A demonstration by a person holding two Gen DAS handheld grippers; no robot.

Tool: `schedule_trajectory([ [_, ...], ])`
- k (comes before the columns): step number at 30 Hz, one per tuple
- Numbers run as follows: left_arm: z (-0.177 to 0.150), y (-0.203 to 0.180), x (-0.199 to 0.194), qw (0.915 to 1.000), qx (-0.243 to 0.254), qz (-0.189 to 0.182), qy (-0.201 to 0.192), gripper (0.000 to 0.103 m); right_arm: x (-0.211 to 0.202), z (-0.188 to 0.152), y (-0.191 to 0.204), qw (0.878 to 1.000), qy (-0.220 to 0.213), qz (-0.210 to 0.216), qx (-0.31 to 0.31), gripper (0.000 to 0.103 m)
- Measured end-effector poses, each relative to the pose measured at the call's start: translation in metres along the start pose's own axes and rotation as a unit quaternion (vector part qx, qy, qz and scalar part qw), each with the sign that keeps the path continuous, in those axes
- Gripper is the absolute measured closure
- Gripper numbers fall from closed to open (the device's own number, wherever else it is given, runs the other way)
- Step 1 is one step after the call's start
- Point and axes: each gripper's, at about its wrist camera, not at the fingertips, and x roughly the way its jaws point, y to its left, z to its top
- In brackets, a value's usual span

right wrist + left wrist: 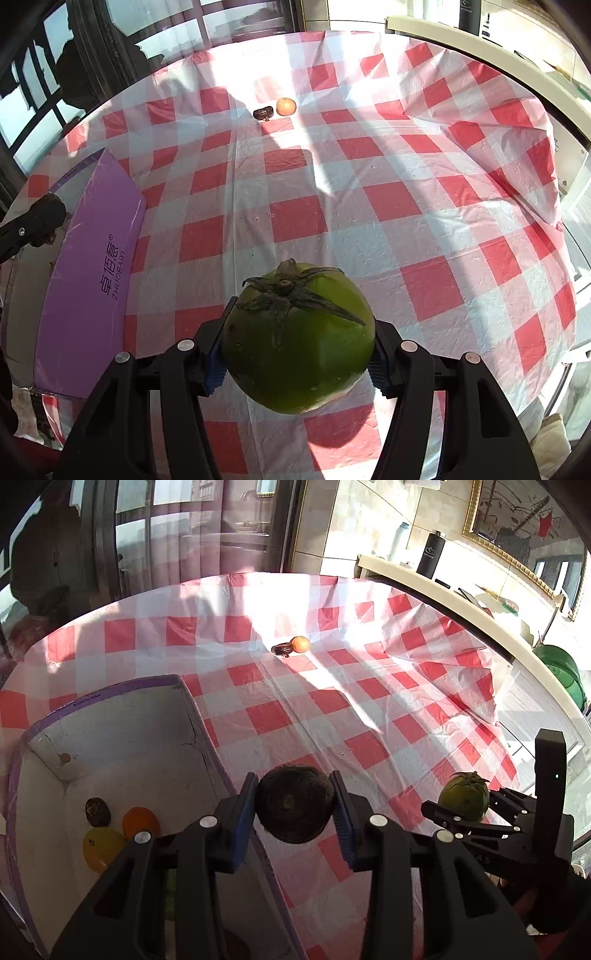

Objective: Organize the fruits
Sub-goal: 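Carry the date and green persimmon with both tools over the box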

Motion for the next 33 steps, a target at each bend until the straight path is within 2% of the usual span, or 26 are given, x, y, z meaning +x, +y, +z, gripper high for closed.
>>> schedule_trajectory([
  [7,-0.016,0.045,-0.025,0.9994,-0.022,0.023,-0.014,0.064,-0.014,0.014,0.048,0.999,-0.024,0.032,-0.026,0.043],
  [15,-0.04,0.09,-0.046,0.9968,-0.057,0.054,-0.013,0.064,-0.017,0.024,0.098,0.995,-0.027,0.07,-0.066,0.043],
  [20,-0.058,0.124,-0.049,0.9918,-0.099,0.081,0.008,0.064,-0.026,0.029,0.138,0.987,-0.04,0.108,-0.109,0.043],
  [24,-0.073,0.145,-0.046,0.986,-0.126,0.105,0.031,0.064,-0.031,0.032,0.175,0.976,-0.043,0.136,-0.163,0.043],
  [27,-0.081,0.156,-0.041,0.982,-0.137,0.12,0.052,0.064,-0.028,0.033,0.2,0.967,-0.034,0.145,-0.208,0.043],
  [33,-0.087,0.167,-0.025,0.9752,-0.148,0.133,0.097,0.064,0.011,0.051,0.247,0.952,0.031,0.129,-0.274,0.043],
])
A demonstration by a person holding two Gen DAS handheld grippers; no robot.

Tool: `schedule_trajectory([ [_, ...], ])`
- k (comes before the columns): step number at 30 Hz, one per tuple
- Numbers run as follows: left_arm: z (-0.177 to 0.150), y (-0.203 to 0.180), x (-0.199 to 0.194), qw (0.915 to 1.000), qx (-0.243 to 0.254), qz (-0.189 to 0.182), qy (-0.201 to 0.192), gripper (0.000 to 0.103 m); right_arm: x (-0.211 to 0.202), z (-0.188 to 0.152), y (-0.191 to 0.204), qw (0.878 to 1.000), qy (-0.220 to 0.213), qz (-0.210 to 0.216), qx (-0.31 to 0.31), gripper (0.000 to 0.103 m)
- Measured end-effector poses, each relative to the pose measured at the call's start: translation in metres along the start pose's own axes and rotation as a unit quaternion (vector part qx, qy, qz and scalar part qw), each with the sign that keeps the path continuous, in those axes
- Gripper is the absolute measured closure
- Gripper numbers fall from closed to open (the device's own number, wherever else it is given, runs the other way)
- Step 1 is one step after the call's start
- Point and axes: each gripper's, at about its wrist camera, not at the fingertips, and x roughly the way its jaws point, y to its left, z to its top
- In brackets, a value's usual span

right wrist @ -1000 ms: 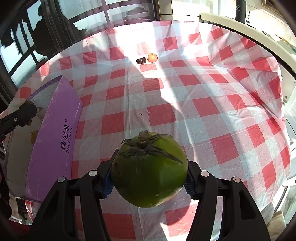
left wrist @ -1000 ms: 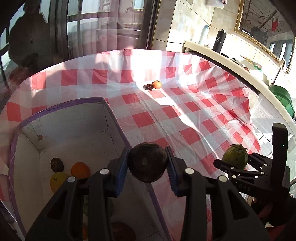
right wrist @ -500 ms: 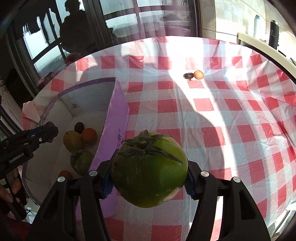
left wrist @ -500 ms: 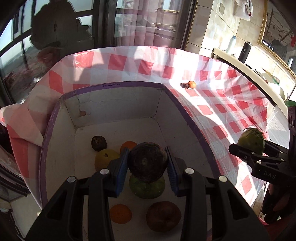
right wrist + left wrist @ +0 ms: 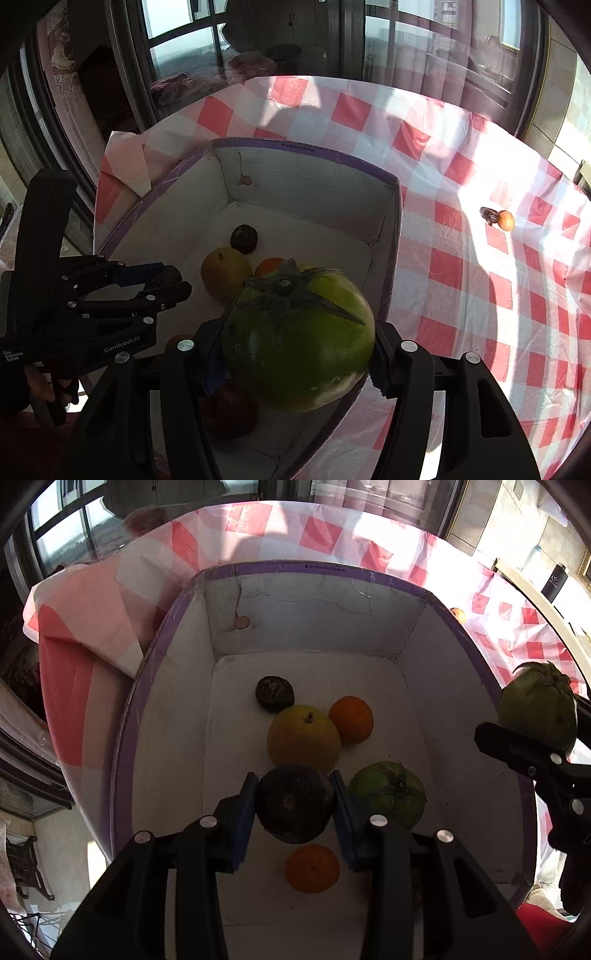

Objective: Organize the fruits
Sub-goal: 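Carry the date and green persimmon with both tools over the box, then lower and open both tools, dropping the date and persimmon into the box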

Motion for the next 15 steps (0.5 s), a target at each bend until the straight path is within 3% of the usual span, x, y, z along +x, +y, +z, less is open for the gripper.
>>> schedule_trajectory([
  [4,-0.001,-0.003,0.013,0.999,0.012,0.02,0.038,0.064,0.039,0.019,0.014,0.996,0.073,-0.015,-0.056,0.043],
  [7,0.006,0.004,0.024,0.9972,0.001,0.025,0.071,0.064,0.067,0.026,0.023,0.984,0.133,-0.051,-0.102,0.043],
  [12,0.013,0.01,0.038,0.994,0.002,0.041,0.102,0.063,0.092,0.03,0.015,0.976,0.176,-0.083,-0.095,0.043],
  [15,0.012,0.011,0.042,0.9933,0.001,0.046,0.105,0.063,0.1,0.029,0.022,0.967,0.191,-0.111,-0.125,0.043],
])
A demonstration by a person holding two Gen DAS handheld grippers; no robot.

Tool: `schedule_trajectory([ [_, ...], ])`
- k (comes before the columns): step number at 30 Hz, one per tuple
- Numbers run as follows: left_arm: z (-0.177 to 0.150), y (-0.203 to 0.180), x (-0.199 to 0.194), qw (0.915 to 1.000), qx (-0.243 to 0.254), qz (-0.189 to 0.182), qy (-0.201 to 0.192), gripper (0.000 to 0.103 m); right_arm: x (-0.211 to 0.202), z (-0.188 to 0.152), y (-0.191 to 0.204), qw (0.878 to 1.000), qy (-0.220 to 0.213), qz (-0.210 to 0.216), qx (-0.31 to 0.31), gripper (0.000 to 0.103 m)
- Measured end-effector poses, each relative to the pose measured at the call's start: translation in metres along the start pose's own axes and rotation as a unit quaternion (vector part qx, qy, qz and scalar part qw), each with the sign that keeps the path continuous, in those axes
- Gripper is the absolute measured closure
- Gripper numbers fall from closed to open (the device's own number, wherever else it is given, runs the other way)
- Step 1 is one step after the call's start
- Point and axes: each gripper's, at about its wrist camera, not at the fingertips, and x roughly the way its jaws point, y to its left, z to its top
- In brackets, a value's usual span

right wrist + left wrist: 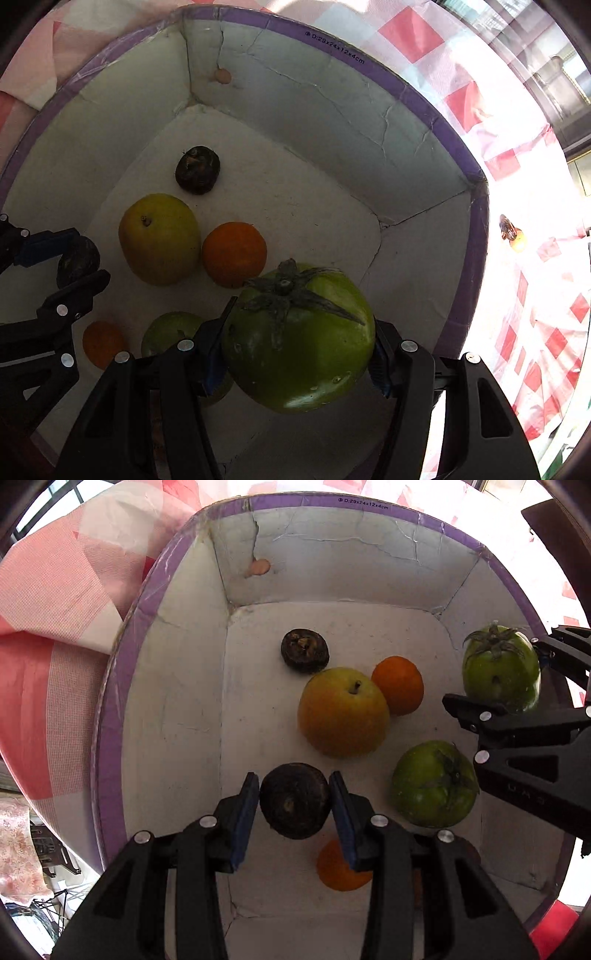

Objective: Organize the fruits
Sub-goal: 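Lower and open both tools, dropping the date and persimmon into the box, then move both tools back toward the last date and tangerine on the table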

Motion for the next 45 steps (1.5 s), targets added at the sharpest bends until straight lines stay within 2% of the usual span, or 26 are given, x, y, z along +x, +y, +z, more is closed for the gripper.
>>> schedule_trajectory([
  [4,-0.003,-0.003,0.003,0.9999,0.005,0.007,0.007,0.063,0.012,-0.003,0.017,0.997,0.021,-0.063,-0.049,0.043],
  [6,-0.003,-0.007,0.003,0.9999,0.005,0.008,0.008,0.06,0.015,-0.004,0.02,0.995,0.022,-0.076,-0.062,0.043],
  [10,-0.002,-0.014,0.006,0.9997,0.018,0.01,0.014,0.054,0.018,-0.008,0.029,0.992,0.025,-0.083,-0.094,0.044],
  [17,0.004,-0.028,0.007,0.9997,0.023,-0.005,0.011,0.045,0.017,-0.013,0.027,0.994,0.033,-0.067,-0.079,0.043],
  [18,0.004,-0.03,0.006,0.9996,0.024,-0.006,0.01,0.045,0.017,-0.015,0.027,0.993,0.031,-0.082,-0.08,0.033],
  [21,0.005,-0.035,0.005,0.9996,0.026,-0.01,0.008,0.041,0.013,-0.019,0.019,0.995,0.027,-0.073,-0.065,0.029],
  [27,0.0,-0.037,-0.003,0.9995,0.026,-0.017,0.003,0.038,0.001,-0.032,0.003,0.995,0.003,-0.083,-0.062,0.025],
  [31,0.0,-0.035,-0.021,0.9988,0.017,-0.034,-0.031,0.036,-0.032,-0.041,-0.006,0.993,-0.05,-0.099,-0.052,0.024],
  [34,-0.005,-0.032,-0.044,0.9953,0.003,-0.073,-0.063,0.026,-0.07,-0.05,-0.019,0.989,-0.096,-0.103,-0.04,0.017],
  [36,-0.008,-0.029,-0.059,0.9941,-0.006,-0.085,-0.067,0.025,-0.094,-0.062,-0.036,0.99,-0.104,-0.091,-0.011,0.016],
  [38,-0.013,-0.03,-0.079,0.9944,-0.002,-0.074,-0.075,0.01,-0.123,-0.076,-0.057,0.988,-0.12,-0.096,0.022,0.015],
  [41,-0.027,-0.025,-0.111,0.988,0.009,-0.091,-0.125,0.003,-0.154,-0.106,-0.081,0.983,-0.146,-0.082,0.077,0.015],
  [43,-0.029,-0.014,-0.122,0.9831,0.007,-0.105,-0.15,0.002,-0.158,-0.126,-0.104,0.98,-0.153,-0.086,0.096,0.015],
  [45,-0.021,-0.001,-0.122,0.9815,-0.001,-0.107,-0.159,0.002,-0.152,-0.146,-0.115,0.975,-0.15,-0.101,0.128,0.015],
])
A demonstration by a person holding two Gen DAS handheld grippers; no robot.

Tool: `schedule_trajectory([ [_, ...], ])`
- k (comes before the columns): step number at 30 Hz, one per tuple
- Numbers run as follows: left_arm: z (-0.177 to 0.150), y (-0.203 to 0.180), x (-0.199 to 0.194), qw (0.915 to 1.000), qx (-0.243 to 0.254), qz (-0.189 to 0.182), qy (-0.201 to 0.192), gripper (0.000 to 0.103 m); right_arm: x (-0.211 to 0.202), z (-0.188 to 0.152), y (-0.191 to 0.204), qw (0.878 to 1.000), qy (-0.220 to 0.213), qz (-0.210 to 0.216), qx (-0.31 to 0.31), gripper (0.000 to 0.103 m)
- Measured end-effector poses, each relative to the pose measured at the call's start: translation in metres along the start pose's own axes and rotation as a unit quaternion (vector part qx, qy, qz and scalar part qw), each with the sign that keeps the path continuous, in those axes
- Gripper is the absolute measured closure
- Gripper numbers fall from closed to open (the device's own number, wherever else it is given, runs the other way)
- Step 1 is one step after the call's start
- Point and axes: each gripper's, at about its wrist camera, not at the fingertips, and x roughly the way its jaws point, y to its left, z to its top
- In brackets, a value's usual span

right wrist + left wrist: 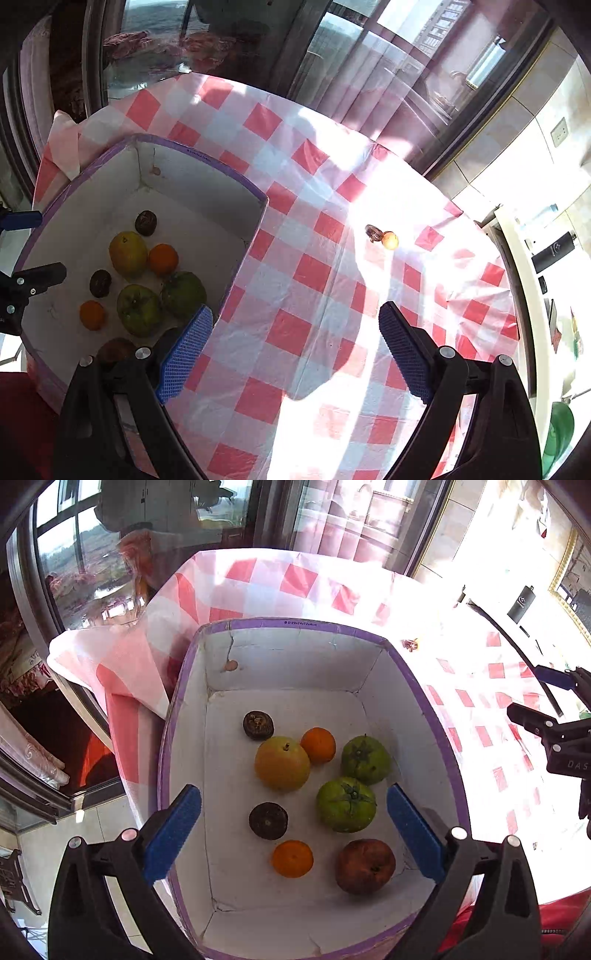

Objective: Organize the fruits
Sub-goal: 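Move both tools back toward the last date and tangerine on the table, then grasp the last date with the left tool while the right tool grasps the tangerine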

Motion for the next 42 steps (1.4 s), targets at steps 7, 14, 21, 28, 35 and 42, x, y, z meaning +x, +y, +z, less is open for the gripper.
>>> schedule_trajectory([
  [7,0.017,0.0,0.035,0.9995,0.002,-0.008,-0.032,0.002,0.077,-0.09,-0.049,0.98,0.08,0.027,0.181,0.015],
  [14,0.08,-0.073,0.061,0.9951,0.033,-0.011,-0.093,0.002,0.159,-0.11,-0.08,0.965,0.123,0.023,0.23,0.015],
  [21,0.119,-0.159,0.085,0.9944,0.043,-0.036,-0.09,0.002,0.222,-0.071,-0.128,0.973,0.09,0.046,0.209,0.015],
  [28,0.088,-0.226,0.145,0.997,0.069,-0.03,-0.02,0.002,0.29,-0.027,-0.161,0.974,0.045,0.072,0.21,0.023],
  [35,0.064,-0.258,0.205,0.9968,0.072,-0.008,0.032,0.002,0.341,0.008,-0.181,0.972,-0.001,0.103,0.209,0.035],
  [42,0.067,-0.264,0.246,0.9973,0.052,0.034,0.04,0.002,0.373,0.043,-0.182,0.977,-0.027,0.122,0.171,0.041],
])
